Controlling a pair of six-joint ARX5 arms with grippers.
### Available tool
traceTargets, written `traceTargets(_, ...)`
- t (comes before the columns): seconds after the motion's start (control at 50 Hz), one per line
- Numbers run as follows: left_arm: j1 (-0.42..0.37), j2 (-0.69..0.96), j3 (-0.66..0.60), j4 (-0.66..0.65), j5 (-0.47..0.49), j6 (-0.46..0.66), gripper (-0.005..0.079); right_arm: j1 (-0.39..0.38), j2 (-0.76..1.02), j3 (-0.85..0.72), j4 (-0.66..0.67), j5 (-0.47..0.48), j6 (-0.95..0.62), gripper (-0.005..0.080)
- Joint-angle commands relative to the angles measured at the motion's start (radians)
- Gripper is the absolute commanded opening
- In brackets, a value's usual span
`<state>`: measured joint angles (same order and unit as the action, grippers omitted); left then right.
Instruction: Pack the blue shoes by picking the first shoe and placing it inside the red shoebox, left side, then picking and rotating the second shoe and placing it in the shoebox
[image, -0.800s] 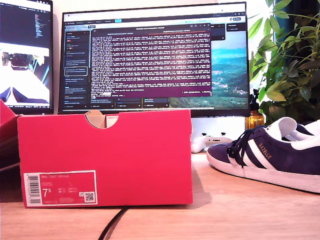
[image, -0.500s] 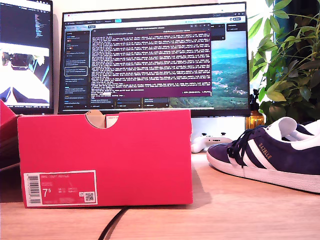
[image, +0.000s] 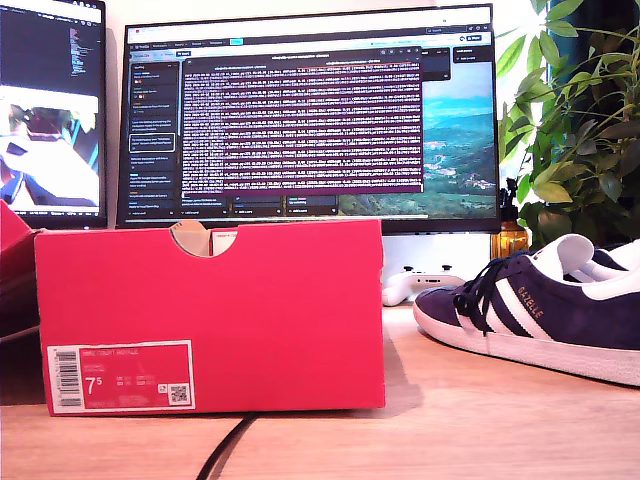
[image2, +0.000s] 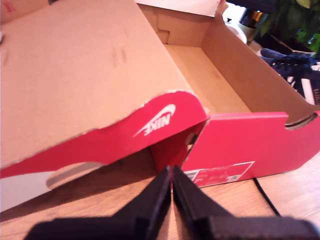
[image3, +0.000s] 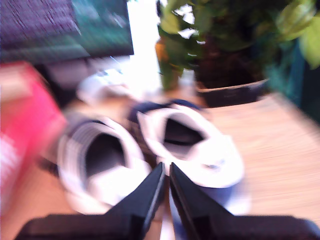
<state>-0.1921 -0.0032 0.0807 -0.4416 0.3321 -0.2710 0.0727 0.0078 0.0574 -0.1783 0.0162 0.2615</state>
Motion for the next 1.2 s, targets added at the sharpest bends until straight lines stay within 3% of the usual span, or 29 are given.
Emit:
traceTargets(0.0,-0.001,-0.008,-0.024,-0.007,0.004,-0.002,-0.0019,0.000,-0.006,-0.006,0.044,-0.032,0.099,-0.0013)
traceTargets(0.24,-0.006,0.033,-0.025,-0.005,0.006,-0.011,-0.0020,0.003,-0.005,-0.005,0.027,-0.148,0.214,-0.0013)
traceTargets(0.46,-0.074,0.152,-0.042,0.079,0.014,-0.018,-0.0020,0.021,-0.003,0.003,0.023,-0.166,0.219,-0.0013)
traceTargets(0.7,-0.151,0.297,-0.042,0.246,-0.124,-0.018,-0.0020,0.026,0.061,0.096,-0.021,-0.165,0.213,-0.0013)
traceTargets(0.96,-0.198,0.497,-0.042,0.462,-0.143,-0.018,-0.0019,0.026,0.343,0.316,-0.132,-0.165,0.142,-0.0013)
traceTargets(1.18,-0.224,0.665,-0.042,0.619,-0.143,-0.021,-0.0020,0.052,0.706,0.605,-0.342,-0.175,-0.013,-0.0013)
